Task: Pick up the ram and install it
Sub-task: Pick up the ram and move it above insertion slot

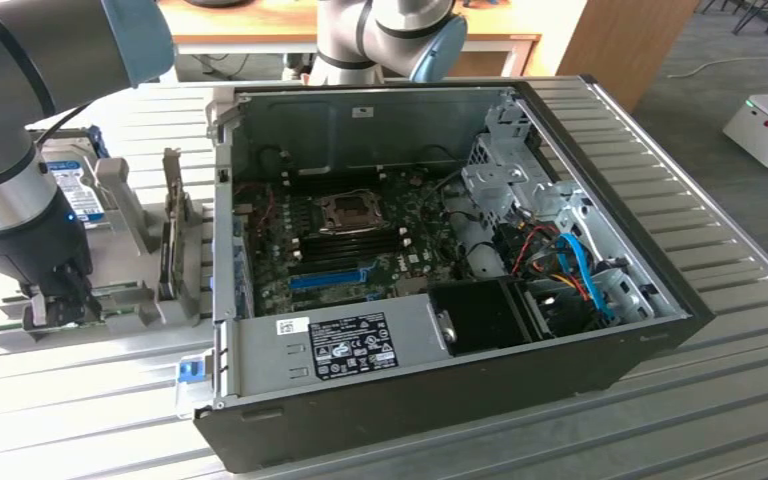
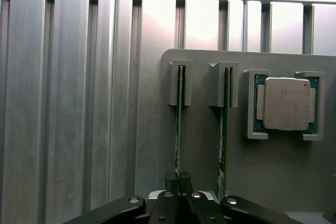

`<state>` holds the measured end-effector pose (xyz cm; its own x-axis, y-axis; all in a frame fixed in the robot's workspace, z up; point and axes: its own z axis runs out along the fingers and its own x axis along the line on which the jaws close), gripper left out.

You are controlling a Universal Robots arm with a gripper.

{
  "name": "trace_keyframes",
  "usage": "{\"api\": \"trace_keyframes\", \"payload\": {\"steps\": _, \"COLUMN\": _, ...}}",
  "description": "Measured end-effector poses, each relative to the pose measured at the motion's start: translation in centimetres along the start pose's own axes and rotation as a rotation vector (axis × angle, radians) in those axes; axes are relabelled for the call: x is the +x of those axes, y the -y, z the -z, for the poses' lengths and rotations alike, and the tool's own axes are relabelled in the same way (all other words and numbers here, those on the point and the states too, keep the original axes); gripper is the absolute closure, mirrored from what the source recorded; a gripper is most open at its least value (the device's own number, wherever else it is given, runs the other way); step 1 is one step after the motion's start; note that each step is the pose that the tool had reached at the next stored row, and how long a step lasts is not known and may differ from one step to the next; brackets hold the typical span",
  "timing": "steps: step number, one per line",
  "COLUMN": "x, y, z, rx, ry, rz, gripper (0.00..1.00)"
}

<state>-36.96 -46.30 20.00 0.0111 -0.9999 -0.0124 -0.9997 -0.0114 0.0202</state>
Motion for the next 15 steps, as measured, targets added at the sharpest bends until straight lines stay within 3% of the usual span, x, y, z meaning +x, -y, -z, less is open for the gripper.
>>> {"api": "trace_keyframes", "payload": {"steps": 3, "x": 0.01, "y": 0.0, "z": 0.0, "rx": 0.0, "ry": 0.0022, "rz": 0.0, "gripper": 0.88}}
{"api": "trace_keyframes", "payload": {"steps": 7, "x": 0.0, "y": 0.0, "z": 0.0, "rx": 0.0001, "ry": 0.0101, "rz": 0.0, "gripper": 0.88}}
{"api": "trace_keyframes", "payload": {"steps": 15, "x": 0.0, "y": 0.0, "z": 0.01, "rx": 0.0003, "ry": 0.0106, "rz": 0.0, "gripper": 0.88}}
